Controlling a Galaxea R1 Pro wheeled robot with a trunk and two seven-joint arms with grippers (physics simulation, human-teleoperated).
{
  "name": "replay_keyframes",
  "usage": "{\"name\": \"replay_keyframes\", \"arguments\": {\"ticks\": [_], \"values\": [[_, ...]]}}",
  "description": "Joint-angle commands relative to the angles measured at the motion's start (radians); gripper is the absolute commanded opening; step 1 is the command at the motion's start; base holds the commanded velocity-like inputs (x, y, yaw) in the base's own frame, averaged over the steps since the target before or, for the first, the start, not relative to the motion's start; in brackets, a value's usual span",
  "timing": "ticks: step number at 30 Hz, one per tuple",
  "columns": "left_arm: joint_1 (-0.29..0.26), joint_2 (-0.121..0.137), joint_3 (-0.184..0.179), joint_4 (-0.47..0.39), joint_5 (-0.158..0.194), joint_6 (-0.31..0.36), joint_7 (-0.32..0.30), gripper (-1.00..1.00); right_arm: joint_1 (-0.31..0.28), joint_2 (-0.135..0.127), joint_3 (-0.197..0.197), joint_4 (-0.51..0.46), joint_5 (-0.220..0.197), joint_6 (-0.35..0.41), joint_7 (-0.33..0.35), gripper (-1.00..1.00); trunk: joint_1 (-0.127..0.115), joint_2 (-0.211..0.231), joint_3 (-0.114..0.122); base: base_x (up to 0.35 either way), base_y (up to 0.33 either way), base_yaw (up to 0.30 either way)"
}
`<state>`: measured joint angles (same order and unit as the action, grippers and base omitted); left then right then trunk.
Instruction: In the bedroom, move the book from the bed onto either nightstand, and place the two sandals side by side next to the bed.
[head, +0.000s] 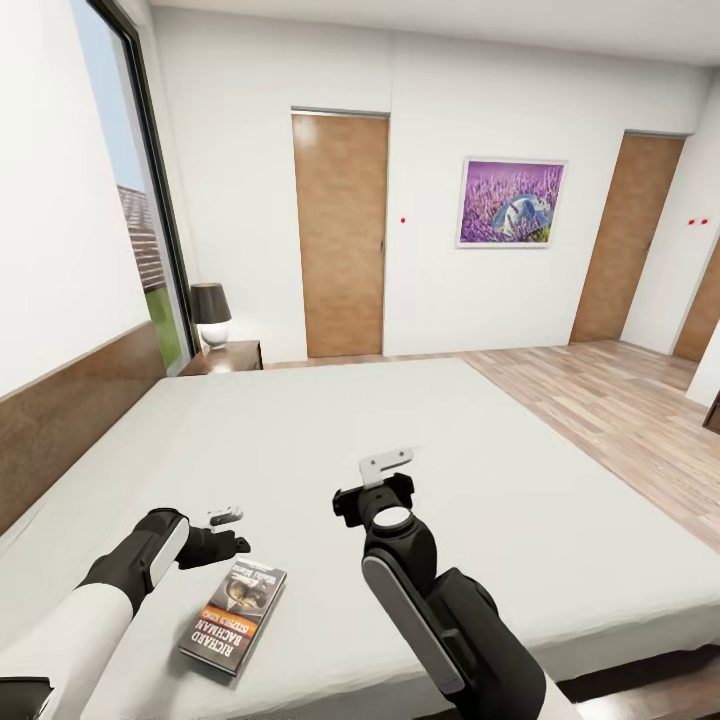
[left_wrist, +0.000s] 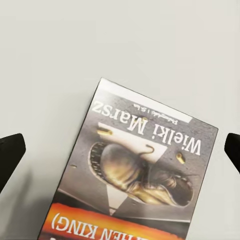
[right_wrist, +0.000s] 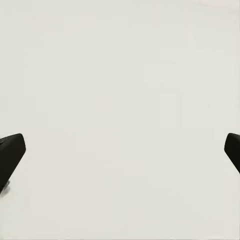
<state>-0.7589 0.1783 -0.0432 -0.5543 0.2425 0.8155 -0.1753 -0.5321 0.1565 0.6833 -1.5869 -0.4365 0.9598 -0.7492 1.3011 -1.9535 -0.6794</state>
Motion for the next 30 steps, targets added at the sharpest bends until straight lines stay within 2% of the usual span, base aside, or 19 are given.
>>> {"name": "replay_keyframes", "arguments": {"ticks": [1,8,14,21,30], "values": [[-0.001,0.001,-0.004,-0.001,0.005,0.004,0.000,1.00,-0.001,0.004,0.005,-0.001,-0.009,0.004,-0.011,1.00,0.000,-0.001,-0.001,0.000,0.000,0.000],[-0.001,0.001,-0.006,-0.001,0.005,0.004,0.000,1.00,-0.003,0.018,0.017,-0.001,-0.008,0.006,-0.013,1.00,0.000,-0.001,-0.001,0.000,0.000,0.000],[0.000,0.001,-0.005,-0.001,0.005,0.004,0.000,1.00,-0.005,0.018,0.019,-0.002,-0.009,0.018,-0.013,1.00,0.000,-0.001,-0.001,0.000,0.000,0.000],[0.000,0.001,-0.005,-0.001,0.006,0.004,-0.004,1.00,-0.007,0.018,0.020,-0.002,-0.010,0.040,-0.013,1.00,0.027,-0.050,-0.023,0.000,0.000,0.000],[-0.001,0.001,-0.007,-0.001,0.005,0.004,-0.018,1.00,-0.008,0.018,0.021,-0.002,-0.010,0.046,-0.013,1.00,0.027,-0.050,-0.023,0.000,0.000,0.000]]}}
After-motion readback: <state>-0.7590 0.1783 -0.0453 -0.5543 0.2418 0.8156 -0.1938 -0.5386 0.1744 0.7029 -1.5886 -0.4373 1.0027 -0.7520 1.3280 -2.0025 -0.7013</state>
